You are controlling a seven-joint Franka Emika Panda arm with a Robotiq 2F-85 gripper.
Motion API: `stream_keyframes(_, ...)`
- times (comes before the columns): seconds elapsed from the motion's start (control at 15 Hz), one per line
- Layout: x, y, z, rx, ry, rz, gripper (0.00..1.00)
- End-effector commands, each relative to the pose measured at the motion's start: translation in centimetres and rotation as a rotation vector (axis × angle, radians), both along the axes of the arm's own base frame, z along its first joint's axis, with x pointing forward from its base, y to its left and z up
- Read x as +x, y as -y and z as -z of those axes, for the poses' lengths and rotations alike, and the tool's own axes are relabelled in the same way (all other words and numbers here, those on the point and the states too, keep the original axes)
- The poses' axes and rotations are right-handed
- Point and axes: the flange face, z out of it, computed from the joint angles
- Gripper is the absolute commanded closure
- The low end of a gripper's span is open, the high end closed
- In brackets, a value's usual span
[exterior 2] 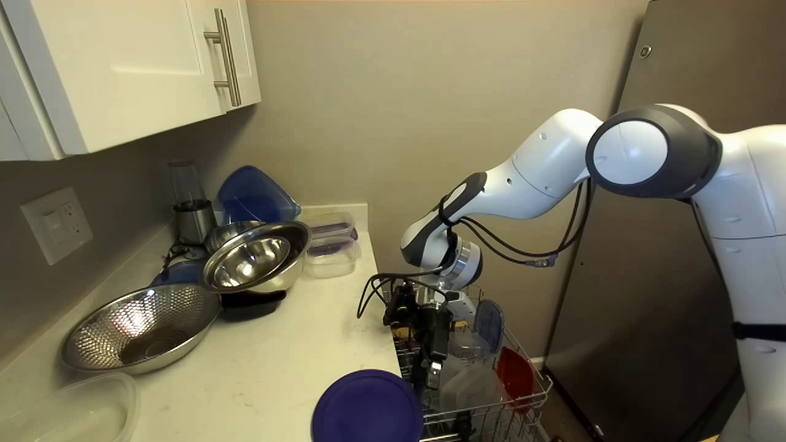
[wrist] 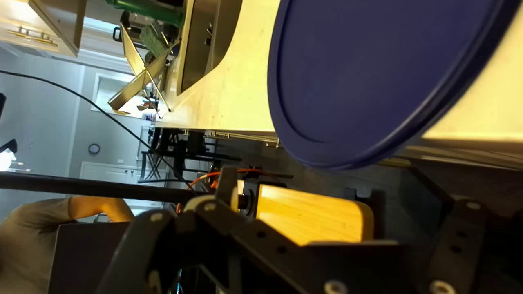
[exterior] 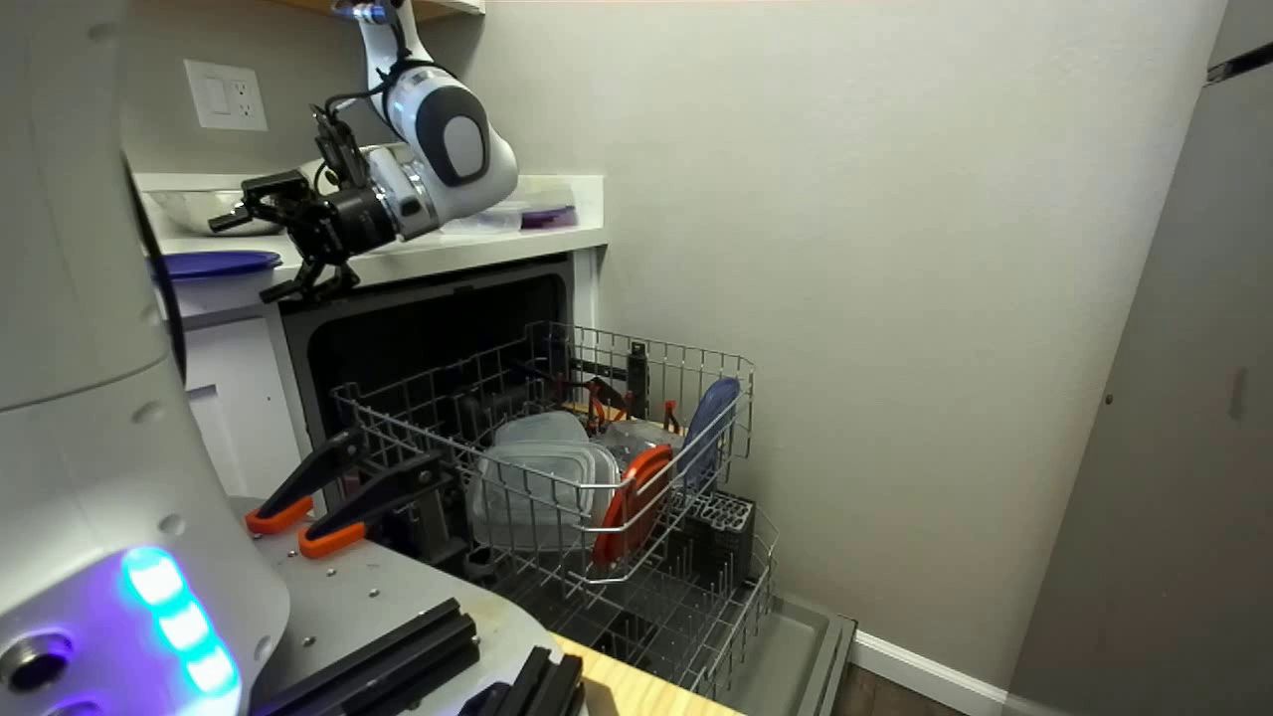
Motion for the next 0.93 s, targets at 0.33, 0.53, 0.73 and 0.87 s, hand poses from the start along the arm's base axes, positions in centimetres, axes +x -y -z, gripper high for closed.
stream_keyframes(0.33,1.3,-1.2,-0.1,-0.082,-0.021,0.077,0.0)
stream_keyframes(0.53,1.6,-1.1,0.1,-0.12,-0.04,0.15,0.0)
stream_keyframes(0.73,1.5,-0.8,0.4,-0.181,-0.057,0.194,0.0)
stream_keyframes(0.87,1.7,-0.6,0.6,-0.22,-0.053,0.211,0.26)
